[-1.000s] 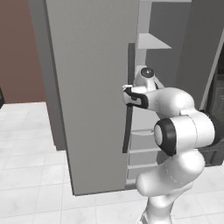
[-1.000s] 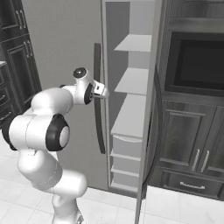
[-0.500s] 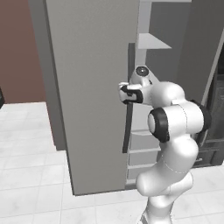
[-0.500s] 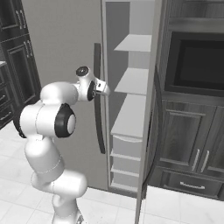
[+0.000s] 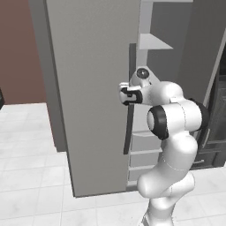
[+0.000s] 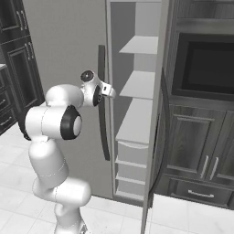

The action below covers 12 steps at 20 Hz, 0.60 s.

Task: Place one of the steaks on the plate and the other in the bowl. Then place the bowl in the fridge.

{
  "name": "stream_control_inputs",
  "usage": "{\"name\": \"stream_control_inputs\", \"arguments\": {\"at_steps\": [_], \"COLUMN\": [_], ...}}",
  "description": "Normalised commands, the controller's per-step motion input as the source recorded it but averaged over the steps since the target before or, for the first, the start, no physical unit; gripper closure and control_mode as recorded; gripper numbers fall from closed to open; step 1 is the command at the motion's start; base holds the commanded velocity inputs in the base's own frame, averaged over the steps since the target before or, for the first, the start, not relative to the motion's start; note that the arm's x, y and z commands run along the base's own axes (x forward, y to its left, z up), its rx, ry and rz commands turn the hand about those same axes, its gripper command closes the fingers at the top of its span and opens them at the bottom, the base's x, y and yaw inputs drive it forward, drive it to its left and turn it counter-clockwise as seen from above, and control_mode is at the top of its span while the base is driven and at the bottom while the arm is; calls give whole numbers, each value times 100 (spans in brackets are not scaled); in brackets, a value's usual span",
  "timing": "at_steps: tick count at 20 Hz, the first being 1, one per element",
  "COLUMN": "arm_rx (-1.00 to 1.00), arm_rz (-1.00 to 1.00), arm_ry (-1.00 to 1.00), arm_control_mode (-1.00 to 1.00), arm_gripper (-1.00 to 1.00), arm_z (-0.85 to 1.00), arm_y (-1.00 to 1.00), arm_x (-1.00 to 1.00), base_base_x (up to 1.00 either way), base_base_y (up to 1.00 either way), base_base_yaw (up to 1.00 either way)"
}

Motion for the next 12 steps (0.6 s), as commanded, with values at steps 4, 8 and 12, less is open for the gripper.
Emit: {"name": "stream_control_inputs", "arguments": {"at_steps": [4,8,12], "arm_rx": [0,0,0], "arm_rz": [0,0,0], "arm_ry": [0,5,0], "arm_control_mode": [-100,-100,-100], "arm_gripper": [-100,100,100], "arm_z": [0,0,0], "arm_y": [0,0,0], "arm_x": [28,27,0], "base_base_x": [0,0,0], "base_base_y": [0,0,0], "base_base_yaw": [0,0,0]}}
